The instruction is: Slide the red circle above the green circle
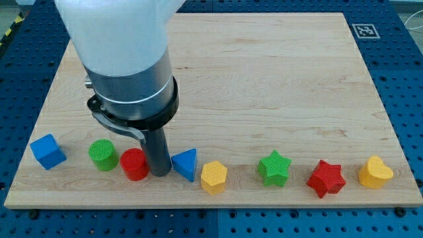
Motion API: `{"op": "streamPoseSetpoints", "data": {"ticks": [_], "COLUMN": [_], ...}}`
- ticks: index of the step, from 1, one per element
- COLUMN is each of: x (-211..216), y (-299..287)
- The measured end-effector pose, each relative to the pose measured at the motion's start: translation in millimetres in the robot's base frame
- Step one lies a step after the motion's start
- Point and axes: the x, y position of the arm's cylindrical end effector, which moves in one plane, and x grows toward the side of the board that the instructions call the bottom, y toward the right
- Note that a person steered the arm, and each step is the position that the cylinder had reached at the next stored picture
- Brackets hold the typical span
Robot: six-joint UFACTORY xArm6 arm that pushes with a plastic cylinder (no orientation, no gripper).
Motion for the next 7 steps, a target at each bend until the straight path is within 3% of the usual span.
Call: {"op": "streamPoseSetpoints", "data": {"ticks": [2,3,6,7], "x": [29,19,-125,-154], "y": [-11,-25,-43,-45]}}
